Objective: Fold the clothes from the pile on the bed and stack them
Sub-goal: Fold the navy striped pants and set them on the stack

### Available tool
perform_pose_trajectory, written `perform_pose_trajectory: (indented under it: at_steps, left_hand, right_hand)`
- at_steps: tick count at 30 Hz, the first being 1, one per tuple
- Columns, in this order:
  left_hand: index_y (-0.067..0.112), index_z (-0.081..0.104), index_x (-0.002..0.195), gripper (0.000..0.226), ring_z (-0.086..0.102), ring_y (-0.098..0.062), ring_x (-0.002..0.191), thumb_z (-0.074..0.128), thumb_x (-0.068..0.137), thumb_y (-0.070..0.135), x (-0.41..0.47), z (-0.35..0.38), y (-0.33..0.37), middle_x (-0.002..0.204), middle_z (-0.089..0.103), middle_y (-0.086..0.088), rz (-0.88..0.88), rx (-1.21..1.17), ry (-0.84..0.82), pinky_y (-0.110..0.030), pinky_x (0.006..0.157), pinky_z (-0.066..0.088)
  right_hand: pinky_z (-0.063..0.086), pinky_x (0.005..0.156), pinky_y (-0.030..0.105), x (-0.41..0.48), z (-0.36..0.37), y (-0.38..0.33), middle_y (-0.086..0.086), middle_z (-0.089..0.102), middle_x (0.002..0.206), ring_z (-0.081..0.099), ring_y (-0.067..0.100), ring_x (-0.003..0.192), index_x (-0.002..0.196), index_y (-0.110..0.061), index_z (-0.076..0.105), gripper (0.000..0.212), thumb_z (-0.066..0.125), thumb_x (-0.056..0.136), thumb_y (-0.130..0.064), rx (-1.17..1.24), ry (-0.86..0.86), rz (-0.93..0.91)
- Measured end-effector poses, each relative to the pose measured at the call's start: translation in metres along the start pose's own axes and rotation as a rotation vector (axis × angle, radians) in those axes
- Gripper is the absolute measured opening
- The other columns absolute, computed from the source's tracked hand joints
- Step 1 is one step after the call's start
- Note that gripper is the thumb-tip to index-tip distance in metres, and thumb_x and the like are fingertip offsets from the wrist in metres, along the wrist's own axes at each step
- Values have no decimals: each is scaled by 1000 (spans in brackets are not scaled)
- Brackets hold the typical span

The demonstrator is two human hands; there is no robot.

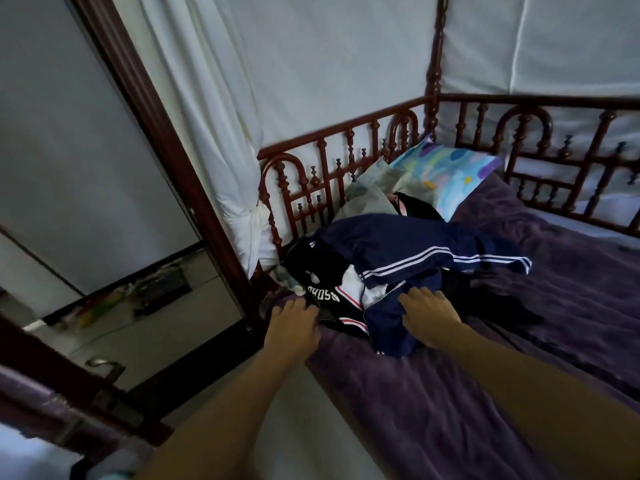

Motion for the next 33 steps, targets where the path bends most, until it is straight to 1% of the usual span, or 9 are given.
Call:
perform_pose_trajectory:
  at_steps: [6, 16, 21, 25, 27, 28, 30, 31, 33]
  left_hand:
    - [19, 56, 111, 30, 49, -27, 111, 45, 88, 33, 117, 37, -37, 115, 54, -5, 8, -24, -6, -42, 90, 36]
    - [20, 54, 120, 32, 48, -23, 111, 49, 91, 32, 345, 142, -54, 116, 50, -3, 271, -104, -131, -40, 94, 38]
    - [20, 48, 129, 38, 44, -25, 115, 50, 91, 24, 444, 187, -63, 125, 47, -4, 396, -87, -160, -37, 94, 37]
    - [22, 35, 143, 62, 35, -28, 129, 59, 85, 17, 504, 220, -68, 143, 36, -8, 448, -75, -180, -40, 100, 34]
    - [23, 36, 142, 61, 29, -29, 134, 60, 86, 18, 525, 239, -71, 147, 33, -9, 429, -58, -224, -42, 104, 30]
    - [24, 45, 134, 48, 32, -29, 133, 58, 88, 20, 533, 247, -73, 143, 38, -7, 420, -59, -238, -43, 103, 30]
    - [22, 58, 107, 16, 48, -25, 116, 51, 93, 19, 546, 249, -74, 118, 55, -3, 392, -147, -207, -42, 97, 35]
    - [20, 57, 95, 9, 55, -22, 99, 48, 95, 18, 551, 245, -74, 100, 60, -1, 375, -241, -188, -41, 91, 37]
    - [20, 47, 85, 12, 55, -20, 71, 45, 96, 15, 557, 238, -71, 73, 56, 3, 393, -380, -183, -39, 84, 39]
  right_hand:
    - [38, 90, 40, 97, 35, 6, 7, 50, 128, 48, 28, 114, 129, -16, 45, 38, 40, 95, -33, 69, -39, -27]
    - [40, 93, 38, 265, 120, 10, 6, 52, 126, 49, 27, 117, 129, -18, 47, 38, 44, 93, -28, 232, -190, 120]
    - [44, 84, 39, 342, 163, -2, 5, 50, 123, 53, 27, 110, 129, -17, 46, 40, 47, 90, -24, 361, -284, 222]
    - [45, 88, 40, 385, 195, -5, 6, 43, 138, 49, 29, 117, 143, -15, 35, 57, 49, 89, -26, 373, -283, 297]
    - [44, 91, 40, 396, 211, 0, 6, 40, 140, 46, 28, 120, 144, -15, 33, 64, 53, 87, -33, 385, -291, 374]
    - [43, 91, 40, 400, 219, 2, 5, 39, 140, 45, 27, 121, 144, -15, 32, 66, 55, 86, -37, 396, -298, 411]
    - [43, 90, 41, 404, 230, 4, 5, 38, 139, 45, 27, 119, 144, -15, 30, 72, 58, 85, -47, 411, -314, 451]
    - [43, 90, 41, 406, 233, 5, 5, 39, 137, 46, 27, 117, 143, -14, 30, 75, 58, 84, -52, 419, -317, 464]
    - [43, 90, 43, 408, 233, 6, 5, 42, 132, 47, 27, 116, 139, -14, 33, 76, 56, 83, -59, 455, -306, 510]
Point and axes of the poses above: each hand's wrist, its own x-axis towards the middle knuckle, its own z-axis out of the palm, y = z × x, the point moved 7 cm from there along x, towards the middle knuckle
